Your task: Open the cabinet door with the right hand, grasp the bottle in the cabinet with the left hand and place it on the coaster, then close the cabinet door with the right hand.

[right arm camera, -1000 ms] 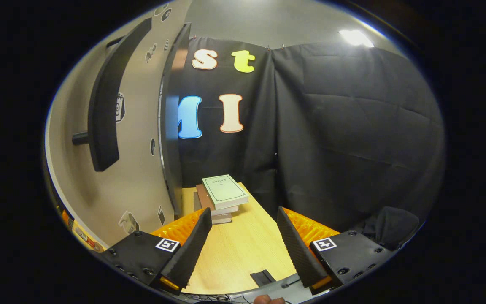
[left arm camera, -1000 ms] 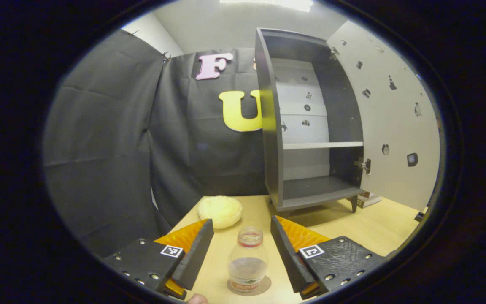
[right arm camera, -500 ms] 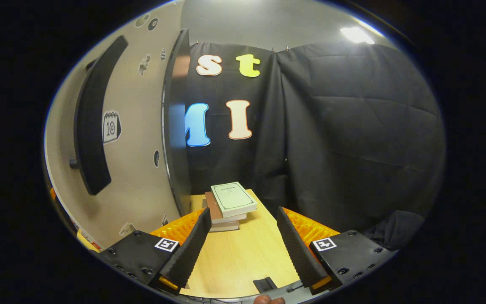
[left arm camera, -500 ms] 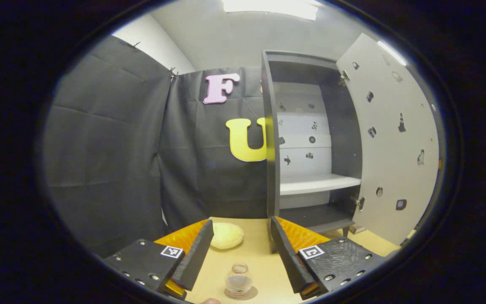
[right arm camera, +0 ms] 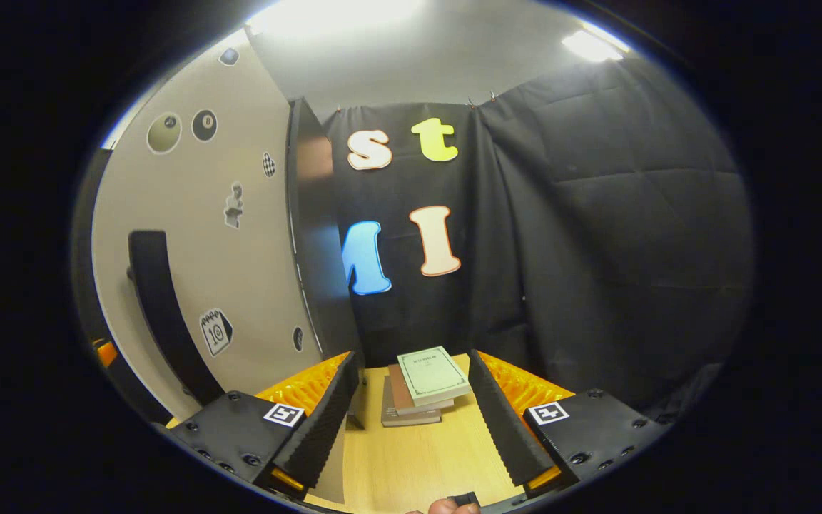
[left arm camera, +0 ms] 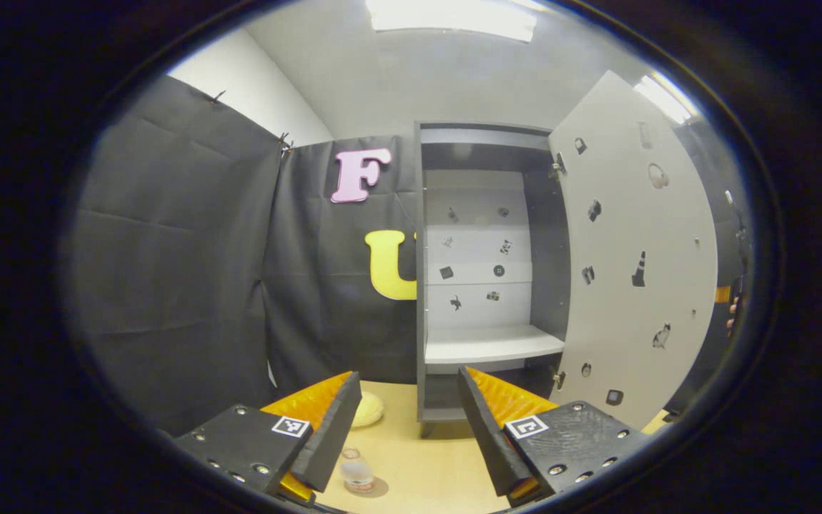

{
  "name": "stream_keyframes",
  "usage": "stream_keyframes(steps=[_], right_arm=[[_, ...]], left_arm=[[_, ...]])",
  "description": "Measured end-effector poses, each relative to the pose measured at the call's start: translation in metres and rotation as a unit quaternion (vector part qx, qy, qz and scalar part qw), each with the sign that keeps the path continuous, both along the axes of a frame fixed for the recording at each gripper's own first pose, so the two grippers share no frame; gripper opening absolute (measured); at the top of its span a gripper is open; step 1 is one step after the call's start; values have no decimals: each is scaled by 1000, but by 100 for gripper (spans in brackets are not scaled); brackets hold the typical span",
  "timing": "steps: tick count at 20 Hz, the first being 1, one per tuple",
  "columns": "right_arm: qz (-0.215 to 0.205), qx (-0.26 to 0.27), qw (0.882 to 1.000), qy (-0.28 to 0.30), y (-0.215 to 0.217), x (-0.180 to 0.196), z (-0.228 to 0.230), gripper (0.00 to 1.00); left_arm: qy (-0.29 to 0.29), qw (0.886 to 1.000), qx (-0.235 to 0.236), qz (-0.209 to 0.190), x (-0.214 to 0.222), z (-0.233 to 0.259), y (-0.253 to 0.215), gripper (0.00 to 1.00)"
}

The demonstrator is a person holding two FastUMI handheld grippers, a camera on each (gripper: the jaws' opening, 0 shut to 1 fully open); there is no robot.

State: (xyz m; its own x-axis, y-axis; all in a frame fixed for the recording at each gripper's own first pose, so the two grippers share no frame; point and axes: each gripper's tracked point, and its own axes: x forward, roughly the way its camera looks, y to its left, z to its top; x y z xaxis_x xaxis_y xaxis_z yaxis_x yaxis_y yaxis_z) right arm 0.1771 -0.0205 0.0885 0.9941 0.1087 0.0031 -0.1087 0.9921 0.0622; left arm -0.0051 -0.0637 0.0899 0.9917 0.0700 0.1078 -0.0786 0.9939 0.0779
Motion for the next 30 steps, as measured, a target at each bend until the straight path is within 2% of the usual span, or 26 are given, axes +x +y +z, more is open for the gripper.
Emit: stream_keyframes(steps=[2, 3, 6, 9, 10, 11, 15, 16, 18, 19, 21, 22, 26, 28, 30], right_arm=[[15, 1, 1000, -18, 0, 1, 16, 98], [25, 2, 999, -21, 1, 2, 21, 93], [50, 9, 999, -19, 7, -2, 29, 93], [62, 17, 998, -22, 17, -9, 37, 93], [64, 14, 998, -22, 19, -12, 37, 98], [62, 9, 998, -21, 21, -14, 37, 98], [53, 3, 998, -26, 37, -20, 45, 98], [51, 0, 998, -25, 42, -20, 44, 92], [55, -4, 998, -19, 58, -23, 41, 92], [52, -7, 999, -11, 64, -27, 38, 98], [47, -20, 999, -14, 69, -31, 37, 93], [48, -23, 999, -12, 71, -35, 35, 94], [28, -11, 1000, -1, 78, -42, 30, 95], [31, -2, 1000, 0, 89, -44, 29, 95], [41, 2, 999, -4, 105, -48, 29, 95]], left_arm=[[8, 1000, -10, 3, -9, -8, -21, 81], [16, 1000, -18, 0, -12, -14, -32, 82], [34, 998, -47, -6, -14, -26, -57, 82], [40, 998, -43, -9, -15, -30, -65, 81], [42, 998, -43, -13, -12, -32, -67, 81], [44, 998, -46, -18, -10, -34, -66, 81], [51, 996, -59, -31, -4, -38, -54, 82], [54, 996, -58, -33, -2, -41, -48, 81], [57, 996, -53, -40, 1, -42, -36, 84], [57, 996, -50, -42, 3, -41, -29, 87], [58, 996, -43, -51, 5, -39, -17, 87], [58, 996, -41, -53, 6, -40, -12, 87], [61, 995, -43, -62, 10, -40, 7, 84], [64, 995, -40, -67, 11, -42, 14, 87], [67, 995, -34, -71, 12, -45, 21, 84]])
